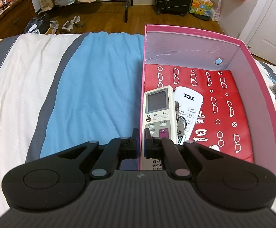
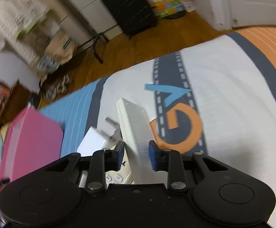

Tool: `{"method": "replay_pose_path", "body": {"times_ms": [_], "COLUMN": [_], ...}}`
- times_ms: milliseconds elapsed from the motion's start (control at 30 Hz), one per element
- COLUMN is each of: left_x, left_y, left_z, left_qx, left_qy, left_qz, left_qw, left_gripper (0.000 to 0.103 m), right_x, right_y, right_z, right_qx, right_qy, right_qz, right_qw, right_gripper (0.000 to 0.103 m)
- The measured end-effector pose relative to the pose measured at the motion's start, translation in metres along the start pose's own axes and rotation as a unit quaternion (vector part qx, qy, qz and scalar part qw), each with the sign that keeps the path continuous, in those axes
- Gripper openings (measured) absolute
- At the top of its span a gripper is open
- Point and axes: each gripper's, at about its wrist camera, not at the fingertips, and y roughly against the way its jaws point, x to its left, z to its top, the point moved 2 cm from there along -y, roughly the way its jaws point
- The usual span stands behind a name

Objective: Organize rigid objects
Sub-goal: 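Move the right tool to the second white air-conditioner remote and grasp it, then carry the white remote with the right tool and release it into the box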

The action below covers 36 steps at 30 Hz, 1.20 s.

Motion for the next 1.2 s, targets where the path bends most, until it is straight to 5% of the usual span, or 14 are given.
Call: {"method": "replay_pose_path", "body": {"times_ms": [233,333,433,467,933,1200], "left_x": [0.0,0.001,0.001,0.001,0.002,0.008], "left_y": [0.001,0.0,-0.001,-0.001,-0.001,-0.001], "left_z": [0.0,0.0,0.001,0.001,0.0,0.002], "left_qx": [0.0,0.001,0.002,0.002,-0.003,-0.002], "left_qy": [0.0,0.001,0.003,0.002,0.011,0.035], "left_qz": [0.001,0.0,-0.001,-0.001,-0.002,-0.015], "left_qw": [1.0,1.0,1.0,1.0,0.9999,0.9993], "left_gripper": [0.004,0.004,0.004,0.004,0.003,0.003], "right_x": [-0.018,-0.012,0.005,0.009,0.02,0.022], "right_y": [0.002,0.001,-0.01,-0.01,-0.012,-0.046], "right_z": [0.004,0.006,-0.004,-0.007,0.002,-0.001], "right_qx": [-0.004,-0.008,0.01,0.003,-0.018,0.009], "right_qy": [-0.031,0.014,0.113,0.13,0.135,0.156], "right_qz": [-0.04,-0.088,-0.193,-0.198,-0.133,-0.152], "right_qw": [0.999,0.996,0.975,0.972,0.982,0.976], "right_gripper": [0.025,0.026,0.039,0.04,0.058,0.059]}}
